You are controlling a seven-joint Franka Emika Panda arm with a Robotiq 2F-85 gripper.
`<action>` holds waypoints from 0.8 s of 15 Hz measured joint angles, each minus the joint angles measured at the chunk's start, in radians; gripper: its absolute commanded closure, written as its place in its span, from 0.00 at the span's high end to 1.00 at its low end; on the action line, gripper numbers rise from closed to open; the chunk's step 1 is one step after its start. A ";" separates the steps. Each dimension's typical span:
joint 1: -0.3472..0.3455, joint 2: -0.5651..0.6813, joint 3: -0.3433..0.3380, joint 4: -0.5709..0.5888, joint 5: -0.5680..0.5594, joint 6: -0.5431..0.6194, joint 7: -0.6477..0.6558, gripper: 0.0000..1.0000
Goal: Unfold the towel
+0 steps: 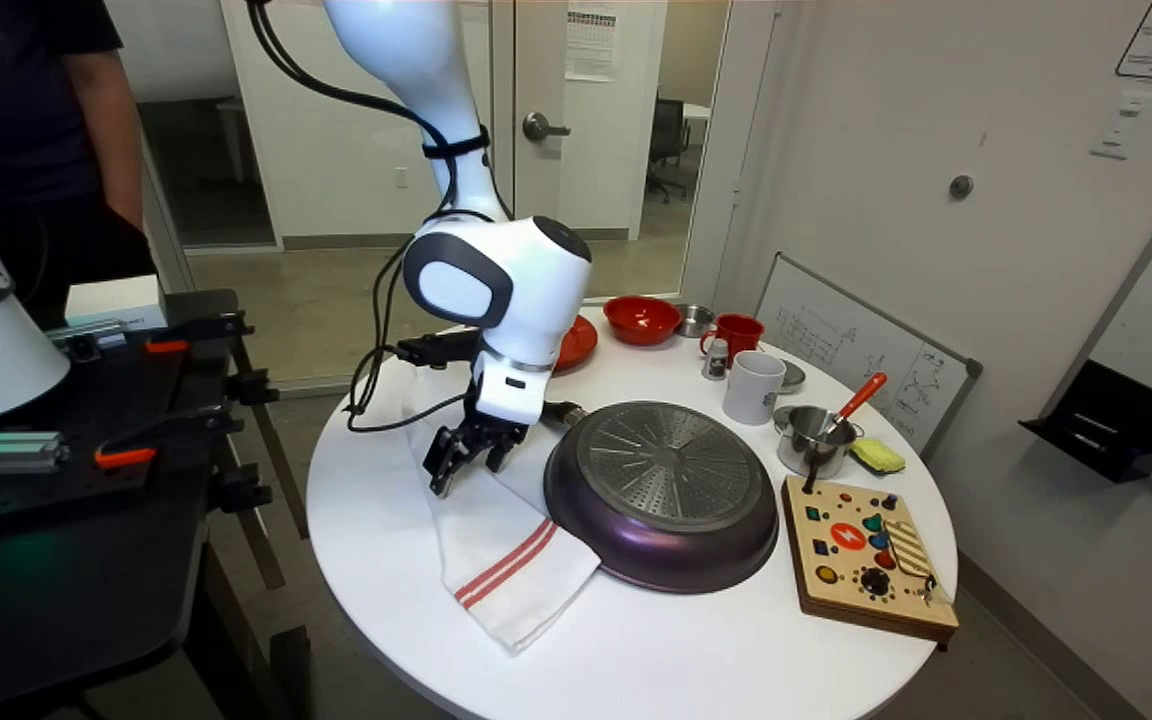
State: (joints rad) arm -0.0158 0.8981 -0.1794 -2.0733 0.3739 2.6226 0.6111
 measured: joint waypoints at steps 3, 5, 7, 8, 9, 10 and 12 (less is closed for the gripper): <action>0.007 0.005 -0.010 0.000 -0.007 0.004 0.001 1.00; 0.011 0.008 -0.016 0.001 -0.008 0.007 0.002 1.00; 0.013 0.010 -0.018 0.004 -0.008 0.012 0.002 1.00; 0.014 0.012 -0.018 0.006 -0.008 0.020 0.002 1.00; 0.015 0.014 -0.018 0.009 -0.008 0.027 0.002 1.00; 0.016 0.016 -0.017 0.014 -0.008 0.031 0.002 1.00; 0.019 0.021 -0.017 0.025 -0.008 0.033 0.002 1.00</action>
State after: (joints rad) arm 0.0029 0.9189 -0.1967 -2.0484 0.3654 2.6555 0.6133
